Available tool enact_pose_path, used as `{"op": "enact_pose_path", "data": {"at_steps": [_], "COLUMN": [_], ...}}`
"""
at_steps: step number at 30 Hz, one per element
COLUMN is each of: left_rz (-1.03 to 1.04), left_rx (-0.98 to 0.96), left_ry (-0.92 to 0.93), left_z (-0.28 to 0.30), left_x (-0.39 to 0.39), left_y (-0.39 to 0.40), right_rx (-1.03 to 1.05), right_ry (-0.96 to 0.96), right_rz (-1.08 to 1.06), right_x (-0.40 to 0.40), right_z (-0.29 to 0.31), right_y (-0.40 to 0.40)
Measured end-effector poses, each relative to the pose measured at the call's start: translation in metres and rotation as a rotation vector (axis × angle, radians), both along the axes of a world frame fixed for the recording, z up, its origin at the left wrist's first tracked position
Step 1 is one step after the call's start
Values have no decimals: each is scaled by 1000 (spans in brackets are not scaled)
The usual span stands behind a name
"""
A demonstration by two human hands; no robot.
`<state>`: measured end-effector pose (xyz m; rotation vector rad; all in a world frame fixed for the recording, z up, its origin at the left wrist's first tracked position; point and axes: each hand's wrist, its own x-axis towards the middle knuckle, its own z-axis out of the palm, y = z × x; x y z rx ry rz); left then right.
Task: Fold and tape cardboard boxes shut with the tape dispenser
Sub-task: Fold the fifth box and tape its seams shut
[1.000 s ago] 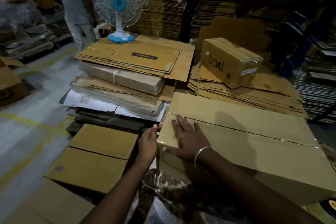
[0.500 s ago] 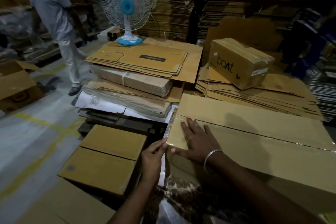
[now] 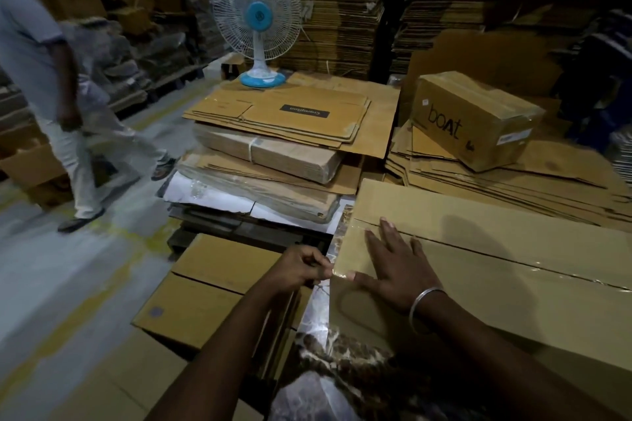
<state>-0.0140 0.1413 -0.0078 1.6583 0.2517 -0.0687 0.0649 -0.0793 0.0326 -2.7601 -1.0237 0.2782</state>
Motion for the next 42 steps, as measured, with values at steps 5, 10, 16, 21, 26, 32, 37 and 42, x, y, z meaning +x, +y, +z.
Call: {"op": "enact_pose_path", "data": {"at_steps": [5, 10, 16, 21, 26, 32, 37, 42], "left_rz": [65, 261, 188, 162, 92, 131, 227, 75], "left_rx": [-198, -58, 86, 279, 527, 560, 730, 739], "left_ry": [-60, -82, 7, -21, -35, -44, -151, -74], "left_z": [30, 42, -12, 27, 19, 29, 45, 43], "left_x": [16, 71, 146, 135, 149, 164, 177, 196], "left_y": [-2, -30, -31, -57, -45, -38, -44, -37], "right_rx": [45, 10, -26, -15, -13, 4, 19, 35], "right_ry": [-24, -10, -21, -3, 15, 11, 9, 31], "right_rz": [-101, -106, -86, -101, -109, -111, -106, -80], "right_x": [0, 2, 5, 4, 5, 3, 2, 4], "right_z": [-3, -3, -6, -5, -7, -6, -6, -6], "right_y": [-2, 0, 1, 1, 3, 2, 1, -1]}}
